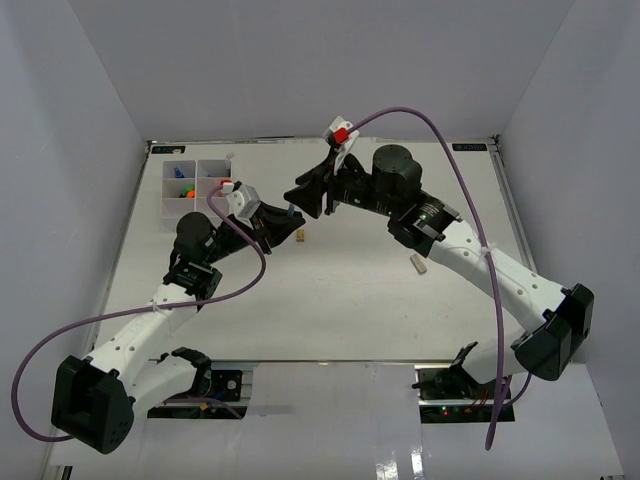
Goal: Sort the stationery into containers
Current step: Close the pen cap on the pen.
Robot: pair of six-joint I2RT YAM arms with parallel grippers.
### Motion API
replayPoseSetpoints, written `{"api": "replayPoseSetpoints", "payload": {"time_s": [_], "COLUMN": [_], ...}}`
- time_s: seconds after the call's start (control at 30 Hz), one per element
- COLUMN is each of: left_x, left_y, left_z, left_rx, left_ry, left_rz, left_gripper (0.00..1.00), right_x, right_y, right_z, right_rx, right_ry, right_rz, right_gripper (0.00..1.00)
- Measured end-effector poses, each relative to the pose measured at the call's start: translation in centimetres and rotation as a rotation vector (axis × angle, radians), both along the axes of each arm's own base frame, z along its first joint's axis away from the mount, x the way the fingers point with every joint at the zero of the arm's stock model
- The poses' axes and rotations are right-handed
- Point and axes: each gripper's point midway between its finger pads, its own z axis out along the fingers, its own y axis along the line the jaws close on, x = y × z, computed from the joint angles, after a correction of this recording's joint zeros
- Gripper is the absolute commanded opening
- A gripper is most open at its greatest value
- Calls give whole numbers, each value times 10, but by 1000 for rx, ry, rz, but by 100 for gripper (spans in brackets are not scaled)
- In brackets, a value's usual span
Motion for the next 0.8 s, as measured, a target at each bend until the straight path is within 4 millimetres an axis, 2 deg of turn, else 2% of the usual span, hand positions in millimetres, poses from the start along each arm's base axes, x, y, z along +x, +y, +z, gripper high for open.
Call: {"api": "replayPoseSetpoints", "payload": {"time_s": [0.13, 0.3, 0.33, 0.4, 0.43, 0.53, 0.8], "left_x": [0, 0, 0, 0, 0, 0, 2], "left_y": [0, 0, 0, 0, 0, 0, 0], "left_z": [0, 0, 0, -1, -1, -1, -10], "left_rx": [0, 0, 1, 1, 1, 1, 17], "left_ry": [0, 1, 2, 3, 3, 2, 31], "left_rz": [0, 1, 1, 1, 2, 3, 5], "left_gripper": [0, 0, 0, 0, 0, 0, 0], "right_x": [-1, -4, -5, -7, -8, -8, -6], "right_y": [4, 6, 6, 7, 8, 8, 10], "right_z": [-5, -5, -5, -5, -5, -6, -17], "right_rx": [-6, -6, -6, -5, -4, -1, -1], "right_ry": [11, 13, 15, 14, 19, 20, 22], "right_rz": [11, 26, 31, 38, 42, 43, 38], "right_gripper": [46, 32, 26, 21, 12, 8, 8]}}
